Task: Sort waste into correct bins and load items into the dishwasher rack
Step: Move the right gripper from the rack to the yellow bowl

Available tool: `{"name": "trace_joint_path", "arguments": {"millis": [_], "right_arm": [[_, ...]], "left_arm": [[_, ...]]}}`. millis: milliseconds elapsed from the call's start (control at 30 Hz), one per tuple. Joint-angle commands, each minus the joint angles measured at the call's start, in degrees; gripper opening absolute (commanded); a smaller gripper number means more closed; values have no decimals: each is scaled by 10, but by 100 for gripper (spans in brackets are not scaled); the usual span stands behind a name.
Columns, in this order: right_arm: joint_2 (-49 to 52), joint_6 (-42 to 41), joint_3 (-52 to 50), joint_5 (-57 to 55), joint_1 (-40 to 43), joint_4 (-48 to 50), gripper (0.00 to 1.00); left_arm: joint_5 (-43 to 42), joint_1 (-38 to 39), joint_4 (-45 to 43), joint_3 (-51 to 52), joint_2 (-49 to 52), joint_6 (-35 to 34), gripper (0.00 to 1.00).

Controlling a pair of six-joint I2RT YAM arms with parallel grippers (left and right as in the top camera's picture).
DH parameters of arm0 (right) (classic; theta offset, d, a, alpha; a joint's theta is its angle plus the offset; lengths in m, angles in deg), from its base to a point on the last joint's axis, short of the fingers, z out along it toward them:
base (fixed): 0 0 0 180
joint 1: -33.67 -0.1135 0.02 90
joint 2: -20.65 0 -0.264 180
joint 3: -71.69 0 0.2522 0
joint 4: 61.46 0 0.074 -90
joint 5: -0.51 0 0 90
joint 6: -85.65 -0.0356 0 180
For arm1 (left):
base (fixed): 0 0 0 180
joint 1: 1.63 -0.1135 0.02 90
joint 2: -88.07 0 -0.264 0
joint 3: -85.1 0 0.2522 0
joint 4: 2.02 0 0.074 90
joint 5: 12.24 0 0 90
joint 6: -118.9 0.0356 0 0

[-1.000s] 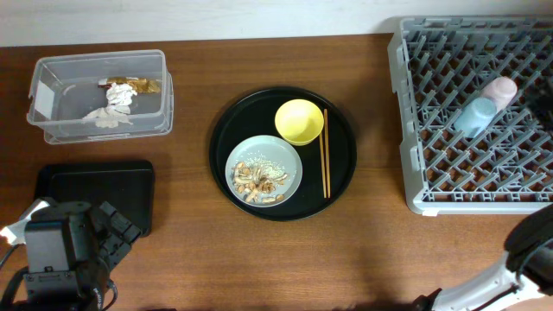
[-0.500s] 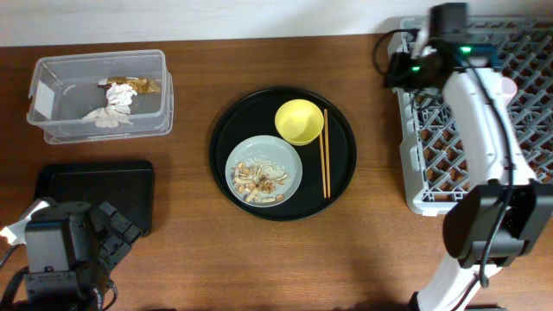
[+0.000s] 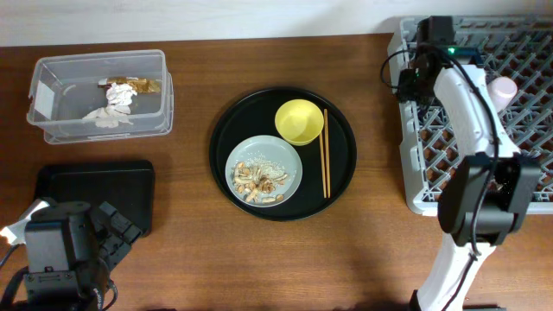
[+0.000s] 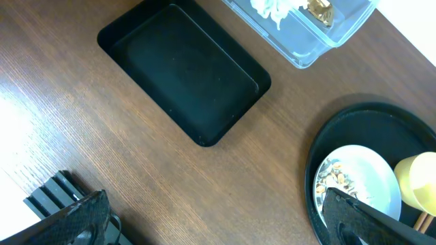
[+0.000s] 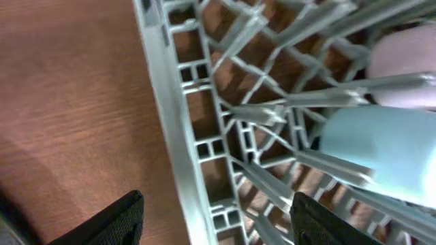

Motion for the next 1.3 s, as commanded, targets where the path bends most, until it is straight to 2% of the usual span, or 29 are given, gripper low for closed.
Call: {"name": "trace_joint_path", "arguments": {"millis": [0, 167, 267, 433, 800, 967, 1267], "right_arm": [[16, 19, -2, 22, -2, 2, 53], [42, 51, -6, 66, 1, 0, 49], [45, 51, -6, 96, 6, -3, 33], [45, 51, -6, 105, 17, -20, 33], [45, 71, -6, 134, 28, -61, 9], [45, 73, -6, 133, 28, -78, 5], [45, 94, -6, 150, 27, -93, 4]], "left_arm": [[0, -1, -1, -1, 0, -7, 99], [0, -1, -1, -1, 0, -7, 99], [0, -1, -1, -1, 0, -7, 99], [0, -1, -1, -1, 0, -7, 99], [0, -1, -1, -1, 0, -7, 99], [0, -1, -1, -1, 0, -7, 99], [0, -1, -1, -1, 0, -7, 99]]}}
